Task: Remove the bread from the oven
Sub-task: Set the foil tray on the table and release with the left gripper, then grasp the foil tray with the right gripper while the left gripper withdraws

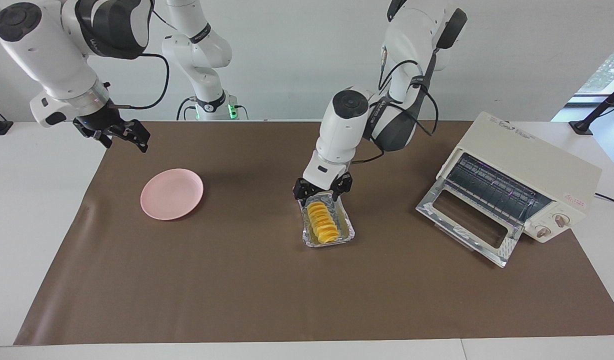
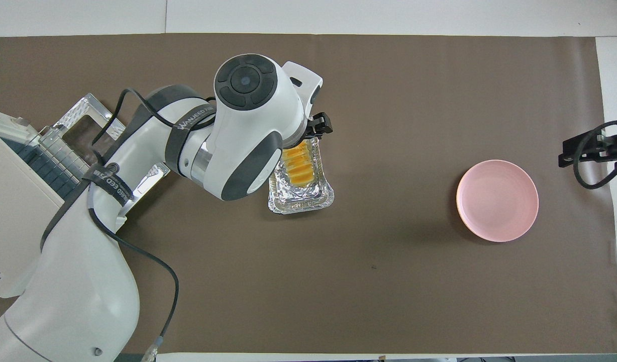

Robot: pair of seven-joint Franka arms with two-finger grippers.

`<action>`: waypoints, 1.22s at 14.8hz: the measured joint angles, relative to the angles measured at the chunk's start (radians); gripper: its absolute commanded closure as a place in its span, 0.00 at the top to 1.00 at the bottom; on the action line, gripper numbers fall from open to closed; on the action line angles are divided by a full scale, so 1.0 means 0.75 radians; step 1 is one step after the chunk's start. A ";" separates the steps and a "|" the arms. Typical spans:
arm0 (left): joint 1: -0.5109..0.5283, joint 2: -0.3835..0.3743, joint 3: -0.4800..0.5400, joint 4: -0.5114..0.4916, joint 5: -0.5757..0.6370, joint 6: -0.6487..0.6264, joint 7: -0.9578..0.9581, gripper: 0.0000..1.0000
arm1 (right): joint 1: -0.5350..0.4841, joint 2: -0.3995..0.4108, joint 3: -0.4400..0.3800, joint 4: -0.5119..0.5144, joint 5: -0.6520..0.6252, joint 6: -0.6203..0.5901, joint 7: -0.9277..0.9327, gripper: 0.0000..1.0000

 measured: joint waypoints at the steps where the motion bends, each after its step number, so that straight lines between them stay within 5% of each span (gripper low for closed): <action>1: 0.029 -0.028 0.001 0.000 0.000 -0.043 0.000 1.00 | 0.009 -0.009 0.009 0.000 0.001 0.006 -0.022 1.00; 6: 0.171 -0.139 0.005 -0.002 0.002 -0.243 0.035 1.00 | 0.071 -0.008 0.025 -0.002 0.058 0.179 -0.072 1.00; 10: 0.340 -0.220 0.010 -0.009 0.004 -0.416 0.375 1.00 | 0.189 0.058 0.037 0.014 0.106 0.256 -0.096 1.00; 18: 0.472 -0.447 0.082 -0.175 0.003 -0.598 0.741 1.00 | 0.637 0.493 0.042 0.358 -0.022 0.387 0.060 0.99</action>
